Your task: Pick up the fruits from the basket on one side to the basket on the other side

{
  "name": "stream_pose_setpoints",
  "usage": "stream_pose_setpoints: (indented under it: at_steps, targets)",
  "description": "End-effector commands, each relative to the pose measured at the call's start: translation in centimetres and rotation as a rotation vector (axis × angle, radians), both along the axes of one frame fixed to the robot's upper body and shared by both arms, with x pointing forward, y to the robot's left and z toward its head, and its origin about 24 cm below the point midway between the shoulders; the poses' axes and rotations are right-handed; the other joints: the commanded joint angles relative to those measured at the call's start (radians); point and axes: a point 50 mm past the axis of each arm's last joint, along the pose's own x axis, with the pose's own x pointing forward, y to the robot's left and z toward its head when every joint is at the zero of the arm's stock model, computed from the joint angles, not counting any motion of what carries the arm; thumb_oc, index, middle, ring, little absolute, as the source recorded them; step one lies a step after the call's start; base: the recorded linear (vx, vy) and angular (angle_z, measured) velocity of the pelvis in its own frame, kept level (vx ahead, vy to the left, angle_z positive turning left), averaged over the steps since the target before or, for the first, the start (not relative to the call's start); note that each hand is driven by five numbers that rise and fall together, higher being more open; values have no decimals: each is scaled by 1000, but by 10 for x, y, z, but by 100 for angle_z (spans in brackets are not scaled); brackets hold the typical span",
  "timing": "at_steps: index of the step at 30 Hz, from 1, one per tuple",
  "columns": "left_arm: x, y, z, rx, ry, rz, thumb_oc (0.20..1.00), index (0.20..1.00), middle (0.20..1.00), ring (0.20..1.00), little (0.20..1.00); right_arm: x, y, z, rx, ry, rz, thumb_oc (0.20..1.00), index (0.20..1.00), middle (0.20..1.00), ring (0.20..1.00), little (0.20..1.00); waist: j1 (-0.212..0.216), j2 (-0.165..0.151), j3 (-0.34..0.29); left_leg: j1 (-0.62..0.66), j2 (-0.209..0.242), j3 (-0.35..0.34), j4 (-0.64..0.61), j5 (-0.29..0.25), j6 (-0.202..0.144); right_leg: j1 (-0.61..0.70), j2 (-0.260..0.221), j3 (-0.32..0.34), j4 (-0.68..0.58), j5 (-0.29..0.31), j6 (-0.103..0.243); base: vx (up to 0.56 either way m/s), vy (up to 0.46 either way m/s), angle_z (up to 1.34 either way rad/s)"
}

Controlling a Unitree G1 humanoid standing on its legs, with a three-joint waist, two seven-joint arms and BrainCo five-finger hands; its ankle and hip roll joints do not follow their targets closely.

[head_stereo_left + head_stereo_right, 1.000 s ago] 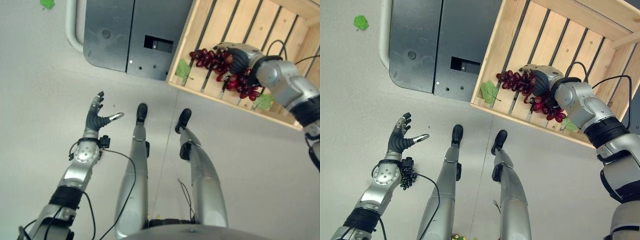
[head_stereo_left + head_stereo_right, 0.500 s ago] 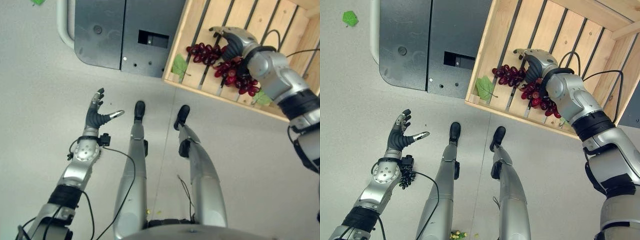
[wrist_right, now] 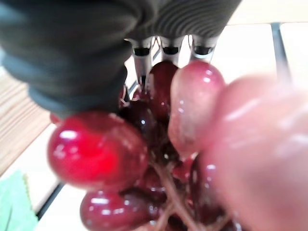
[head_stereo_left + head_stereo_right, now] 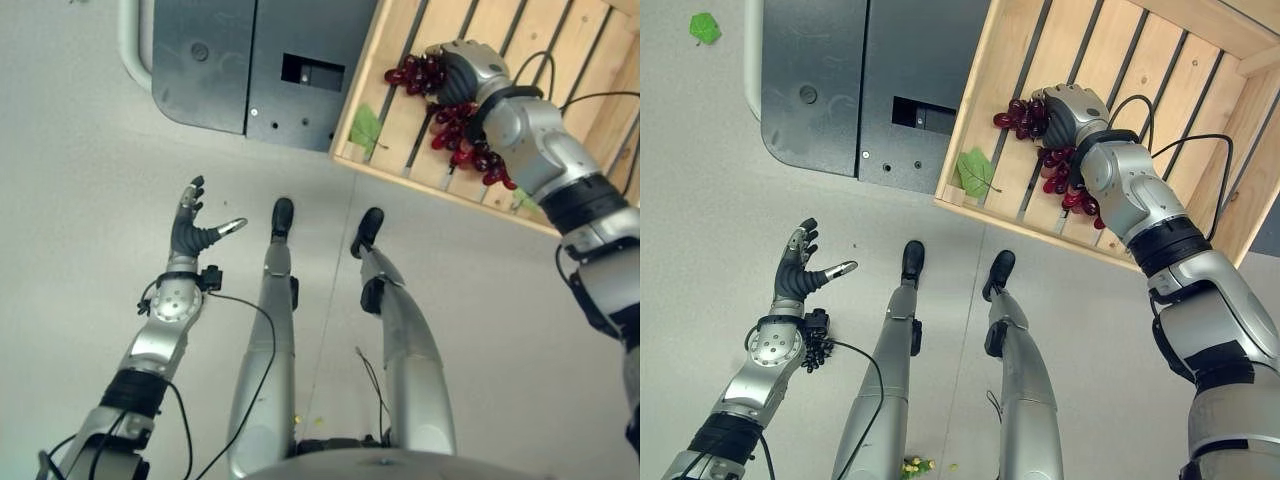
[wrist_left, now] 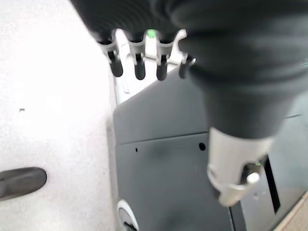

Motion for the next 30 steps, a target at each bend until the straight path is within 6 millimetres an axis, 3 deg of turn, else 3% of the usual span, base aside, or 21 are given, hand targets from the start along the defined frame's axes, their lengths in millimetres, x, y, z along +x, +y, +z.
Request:
stream_pose_setpoints:
  at_steps: [1,10,12,17,20,21,22,23,25,26,30]
  targets:
    - [-9,-1,11,8,-73,3,1000,1000,1000,1000,1000,3,29,-57,-28,184,96,200,200,200,200,200,5,5,-15,-1,-41,17,25,-64,49,9,-26,5,107,-154,125,0,0,0]
    - [-9,-4,9,-9,-73,0,1000,1000,1000,1000,1000,4,25,-59,96,200,109,200,200,200,200,200,-1,-1,-15,5,-37,23,31,-72,52,12,-22,18,102,-150,123,0,0,0]
    - [-8,-6,10,-20,-78,-6,1000,1000,1000,1000,1000,3,28,-64,259,242,163,200,200,200,200,200,-2,-1,-15,5,-37,25,33,-72,53,13,-22,19,103,-150,122,0,0,0]
    - [-6,-9,15,-51,-96,-50,1000,1000,1000,1000,1000,-2,23,-92,885,466,360,200,200,200,200,200,2,1,-15,13,-35,23,31,-66,51,20,-24,14,109,-152,120,-1,0,-1]
    - [-6,-8,18,-49,-107,-71,1000,1000,1000,1000,1000,-8,18,-102,1138,565,470,200,200,200,200,200,7,3,-15,29,-34,24,22,-63,47,36,-25,13,107,-152,121,15,-14,-4]
    - [-8,-8,13,-57,-92,-74,1000,1000,1000,1000,1000,-11,17,-115,1235,614,491,200,200,200,200,200,8,4,-15,69,-32,23,24,-94,43,70,-25,19,119,-182,129,0,0,0]
    - [-7,-8,16,-67,-105,-80,1000,1000,1000,1000,1000,-12,12,-115,1311,618,517,200,200,200,200,200,10,7,-15,48,-34,25,17,-63,44,54,-28,9,105,-153,122,58,-24,0]
    - [-9,-7,11,-70,-85,-79,1000,1000,1000,1000,1000,-14,10,-124,1337,645,507,200,200,200,200,200,10,7,-15,84,-33,23,20,-93,40,83,-27,17,117,-182,130,0,0,0]
    - [-8,-6,10,-71,-79,-76,1000,1000,1000,1000,1000,-18,5,-132,1435,665,530,200,200,200,200,200,11,11,-15,104,-33,25,15,-93,38,102,-30,15,116,-183,130,-6,-1,1]
    - [-6,-6,14,-70,-94,-79,1000,1000,1000,1000,1000,-17,5,-127,1432,651,540,200,200,200,200,200,11,12,-15,74,-34,26,10,-62,41,77,-31,6,104,-154,123,-72,3,0]
    - [-2,-7,15,-76,-100,-86,1000,1000,1000,1000,1000,-23,-1,-140,1577,647,564,200,200,200,200,200,14,24,-15,128,-34,27,-22,-51,35,128,-36,-1,93,-155,125,-20,-18,1]
